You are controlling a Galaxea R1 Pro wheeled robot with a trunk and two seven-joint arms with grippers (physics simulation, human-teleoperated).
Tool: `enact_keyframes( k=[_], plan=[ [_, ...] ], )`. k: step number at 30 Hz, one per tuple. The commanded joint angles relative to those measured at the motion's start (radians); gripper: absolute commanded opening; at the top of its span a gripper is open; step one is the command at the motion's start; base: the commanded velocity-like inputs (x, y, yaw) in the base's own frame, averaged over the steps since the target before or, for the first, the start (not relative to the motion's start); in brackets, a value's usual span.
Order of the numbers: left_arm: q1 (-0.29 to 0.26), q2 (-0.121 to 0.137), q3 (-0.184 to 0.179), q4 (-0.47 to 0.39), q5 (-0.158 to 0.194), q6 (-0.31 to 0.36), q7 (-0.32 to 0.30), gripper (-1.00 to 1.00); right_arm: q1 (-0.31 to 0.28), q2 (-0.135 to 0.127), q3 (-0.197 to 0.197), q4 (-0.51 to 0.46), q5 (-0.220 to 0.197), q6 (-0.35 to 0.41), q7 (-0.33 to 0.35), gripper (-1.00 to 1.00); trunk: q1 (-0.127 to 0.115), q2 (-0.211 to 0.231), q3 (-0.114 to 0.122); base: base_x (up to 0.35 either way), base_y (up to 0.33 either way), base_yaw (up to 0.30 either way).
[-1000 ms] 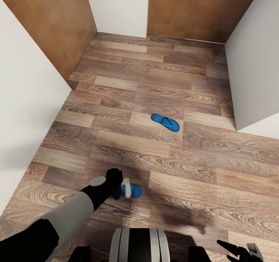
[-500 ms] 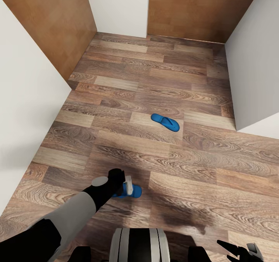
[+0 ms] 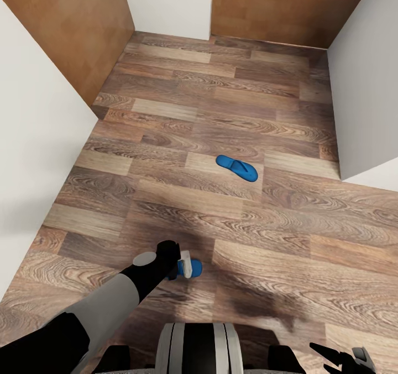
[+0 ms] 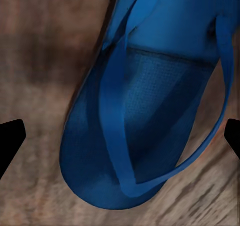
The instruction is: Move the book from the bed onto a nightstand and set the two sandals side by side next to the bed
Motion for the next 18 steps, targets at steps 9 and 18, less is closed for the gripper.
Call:
enact_keyframes(
  k=[9, 18],
  plan=[
    [0.000, 0.000, -0.002, -0.002, -0.010, 0.001, -0.009, 1.00, 0.000, 0.000, -0.001, 0.000, -0.003, 0.006, 0.001, 1.00, 0.002, -0.001, -0.016, 0.000, 0.000, 0.000],
    [0.000, 0.000, -0.002, -0.002, -0.009, 0.001, -0.009, 1.00, 0.000, 0.000, -0.001, 0.000, -0.003, 0.006, 0.001, 1.00, 0.002, -0.001, -0.016, 0.000, 0.000, 0.000]
  ],
)
